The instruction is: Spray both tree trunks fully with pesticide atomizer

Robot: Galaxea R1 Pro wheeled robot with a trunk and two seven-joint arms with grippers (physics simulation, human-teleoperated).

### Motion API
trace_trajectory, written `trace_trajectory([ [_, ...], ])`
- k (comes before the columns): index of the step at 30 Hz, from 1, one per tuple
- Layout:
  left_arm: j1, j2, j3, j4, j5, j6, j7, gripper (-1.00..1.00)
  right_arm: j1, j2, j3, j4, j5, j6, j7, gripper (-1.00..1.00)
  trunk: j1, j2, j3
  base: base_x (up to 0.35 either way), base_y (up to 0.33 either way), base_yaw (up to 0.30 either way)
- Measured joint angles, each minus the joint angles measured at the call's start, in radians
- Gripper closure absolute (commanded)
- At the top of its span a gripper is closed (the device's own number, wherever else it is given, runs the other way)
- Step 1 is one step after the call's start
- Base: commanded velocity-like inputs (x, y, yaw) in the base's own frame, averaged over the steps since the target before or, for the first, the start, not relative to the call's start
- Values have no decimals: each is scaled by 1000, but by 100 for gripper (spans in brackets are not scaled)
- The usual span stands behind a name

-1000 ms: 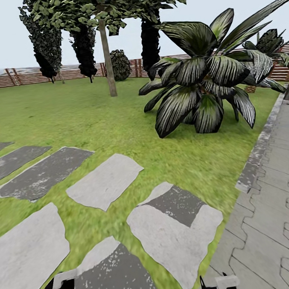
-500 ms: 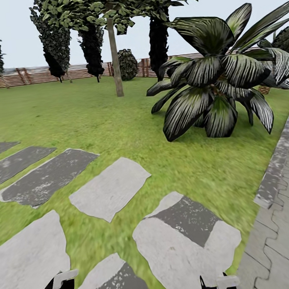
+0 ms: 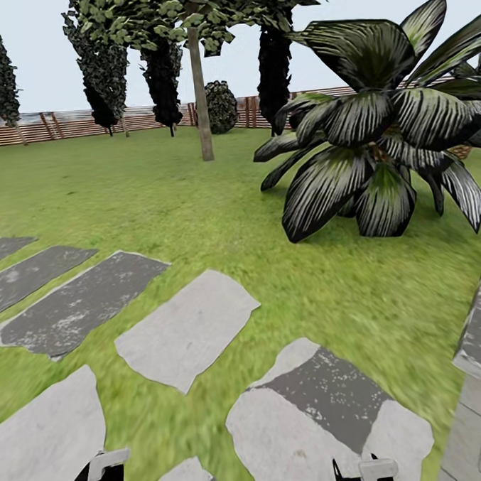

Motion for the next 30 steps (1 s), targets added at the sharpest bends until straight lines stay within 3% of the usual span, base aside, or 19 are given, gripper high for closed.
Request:
trace_trajectory([
  [7, 0, 0, 0, 13, 0, -3, 0, 100, 0, 4, 2, 7, 0, 0, 2, -100, 0, 0, 0, 333, 120, 0],
  [11, 0, 0, 0, 23, 1, -4, 0, 100, 0, 6, 2, 44, -1, 0, 2, -100, 0, 0, 0, 323, 143, 0],
  [17, 0, 0, 0, 25, 1, -5, 0, 100, 0, 32, 2, 119, -3, 2, 3, -100, 0, 0, 0, 290, 195, 0],
  [24, 0, 0, 0, 26, 1, -5, 0, 100, 0, 35, 2, 201, -3, 2, 3, -100, 0, 0, 0, 281, 213, 0],
  [30, 0, 0, 0, 26, 1, -5, 0, 100, 0, 44, 2, 218, -6, -20, 3, -100, 0, 0, 0, 280, 213, 0],
])
